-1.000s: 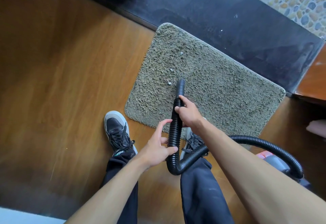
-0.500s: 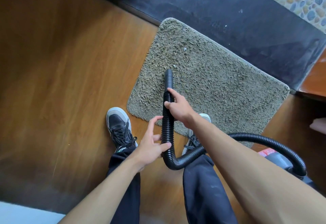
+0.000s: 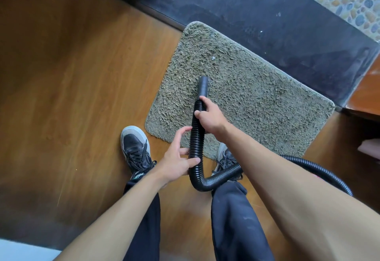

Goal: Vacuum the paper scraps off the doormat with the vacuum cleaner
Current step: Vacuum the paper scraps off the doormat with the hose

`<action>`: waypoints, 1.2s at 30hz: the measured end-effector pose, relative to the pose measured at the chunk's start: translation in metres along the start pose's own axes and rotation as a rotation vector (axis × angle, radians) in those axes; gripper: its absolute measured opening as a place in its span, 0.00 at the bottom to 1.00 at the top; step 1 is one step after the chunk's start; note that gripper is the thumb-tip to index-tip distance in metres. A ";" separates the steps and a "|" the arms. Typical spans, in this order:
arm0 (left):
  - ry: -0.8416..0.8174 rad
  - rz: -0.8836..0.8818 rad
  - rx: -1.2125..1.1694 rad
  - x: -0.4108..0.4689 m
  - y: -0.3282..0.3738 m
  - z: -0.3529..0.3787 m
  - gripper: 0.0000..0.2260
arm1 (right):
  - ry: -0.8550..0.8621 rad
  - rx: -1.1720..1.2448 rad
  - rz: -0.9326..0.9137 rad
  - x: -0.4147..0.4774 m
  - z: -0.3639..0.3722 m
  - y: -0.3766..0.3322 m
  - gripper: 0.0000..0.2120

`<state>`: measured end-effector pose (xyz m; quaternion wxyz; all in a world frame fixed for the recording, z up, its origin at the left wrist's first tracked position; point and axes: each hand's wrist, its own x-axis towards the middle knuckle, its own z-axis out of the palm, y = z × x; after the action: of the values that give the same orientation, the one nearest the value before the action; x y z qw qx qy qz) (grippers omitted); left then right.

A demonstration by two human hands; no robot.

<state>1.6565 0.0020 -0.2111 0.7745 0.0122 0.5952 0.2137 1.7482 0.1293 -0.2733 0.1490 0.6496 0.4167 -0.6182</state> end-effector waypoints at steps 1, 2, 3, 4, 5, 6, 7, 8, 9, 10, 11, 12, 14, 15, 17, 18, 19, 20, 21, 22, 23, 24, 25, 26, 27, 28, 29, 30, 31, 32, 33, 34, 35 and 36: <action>0.013 0.003 -0.009 -0.001 -0.001 -0.002 0.34 | -0.009 -0.039 -0.014 0.001 0.003 -0.004 0.30; 0.026 0.005 -0.017 -0.003 -0.003 -0.005 0.34 | -0.030 -0.079 -0.030 0.001 0.007 -0.007 0.30; 0.038 0.008 -0.026 -0.005 -0.004 -0.006 0.34 | -0.055 -0.117 -0.049 0.002 0.011 -0.010 0.31; 0.048 0.012 -0.038 -0.006 -0.006 -0.008 0.34 | -0.081 -0.154 -0.069 0.002 0.015 -0.014 0.31; 0.056 0.015 -0.053 -0.007 -0.008 -0.009 0.34 | -0.098 -0.185 -0.088 0.003 0.018 -0.016 0.31; 0.061 0.015 -0.069 -0.008 -0.009 -0.010 0.34 | -0.106 -0.205 -0.105 0.003 0.020 -0.017 0.31; 0.061 0.015 -0.081 -0.008 -0.010 -0.010 0.34 | -0.103 -0.212 -0.115 0.004 0.022 -0.018 0.31; 0.059 0.014 -0.085 -0.008 -0.010 -0.010 0.34 | -0.098 -0.210 -0.116 0.005 0.022 -0.017 0.31; 0.054 0.012 -0.081 -0.007 -0.010 -0.010 0.34 | -0.090 -0.196 -0.111 0.006 0.022 -0.016 0.31; 0.048 0.008 -0.071 -0.006 -0.009 -0.009 0.34 | -0.081 -0.175 -0.099 0.006 0.020 -0.013 0.31; 0.041 0.002 -0.057 -0.004 -0.007 -0.007 0.34 | -0.067 -0.150 -0.089 0.006 0.017 -0.009 0.31; 0.033 -0.004 -0.042 -0.002 -0.004 -0.005 0.34 | -0.048 -0.125 -0.079 0.006 0.013 -0.005 0.31; 0.010 -0.017 -0.010 0.003 0.001 0.001 0.34 | 0.002 -0.055 -0.054 0.006 0.003 0.002 0.31; -0.003 -0.020 0.006 0.006 0.004 0.004 0.34 | 0.025 -0.017 -0.041 0.006 -0.003 0.005 0.31; -0.024 -0.016 0.034 0.013 0.012 0.010 0.35 | 0.079 0.035 -0.036 0.008 -0.014 0.009 0.30; -0.033 -0.008 0.051 0.017 0.016 0.012 0.35 | 0.111 0.057 -0.040 0.008 -0.019 0.009 0.30; -0.043 0.002 0.070 0.020 0.021 0.014 0.35 | 0.140 0.080 -0.051 0.009 -0.024 0.008 0.30; -0.052 0.010 0.084 0.023 0.027 0.015 0.35 | 0.160 0.095 -0.055 0.010 -0.027 0.006 0.30; -0.058 0.014 0.092 0.026 0.032 0.015 0.35 | 0.173 0.100 -0.057 0.012 -0.030 0.004 0.30; -0.063 0.016 0.095 0.028 0.036 0.014 0.35 | 0.177 0.101 -0.057 0.013 -0.032 0.000 0.30; -0.067 0.019 0.095 0.030 0.041 0.013 0.35 | 0.179 0.104 -0.055 0.017 -0.034 -0.003 0.31; -0.066 0.024 0.095 0.032 0.044 0.011 0.35 | 0.179 0.106 -0.049 0.019 -0.035 -0.007 0.32; -0.063 0.029 0.097 0.033 0.047 0.009 0.35 | 0.172 0.106 -0.046 0.022 -0.036 -0.011 0.33; -0.056 0.034 0.097 0.035 0.048 0.006 0.35 | 0.153 0.099 -0.046 0.023 -0.036 -0.016 0.33; -0.050 0.039 0.094 0.035 0.049 0.003 0.35 | 0.122 0.089 -0.053 0.024 -0.035 -0.020 0.31; -0.045 0.044 0.087 0.035 0.049 -0.001 0.35 | 0.085 0.072 -0.059 0.024 -0.034 -0.026 0.30; -0.039 0.051 0.082 0.034 0.047 -0.004 0.35 | 0.051 0.049 -0.072 0.024 -0.032 -0.030 0.30; -0.030 0.059 0.080 0.033 0.045 -0.007 0.35 | 0.023 0.022 -0.082 0.024 -0.029 -0.035 0.30; -0.019 0.067 0.077 0.031 0.043 -0.011 0.35 | 0.003 -0.003 -0.095 0.025 -0.027 -0.038 0.31; -0.011 0.075 0.072 0.028 0.041 -0.014 0.34 | -0.018 -0.027 -0.101 0.024 -0.024 -0.041 0.31; -0.005 0.080 0.062 0.027 0.040 -0.016 0.34 | -0.036 -0.044 -0.106 0.025 -0.021 -0.042 0.31; -0.001 0.080 0.054 0.025 0.038 -0.017 0.34 | -0.047 -0.060 -0.106 0.025 -0.019 -0.043 0.31; 0.002 0.079 0.050 0.024 0.037 -0.017 0.34 | -0.051 -0.068 -0.110 0.025 -0.017 -0.043 0.31; 0.006 0.077 0.049 0.024 0.036 -0.017 0.34 | -0.050 -0.065 -0.109 0.025 -0.016 -0.043 0.31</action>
<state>1.6344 0.0394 -0.2275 0.7633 0.0534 0.6017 0.2288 1.7255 0.1758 -0.2795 0.1462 0.6052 0.4676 -0.6275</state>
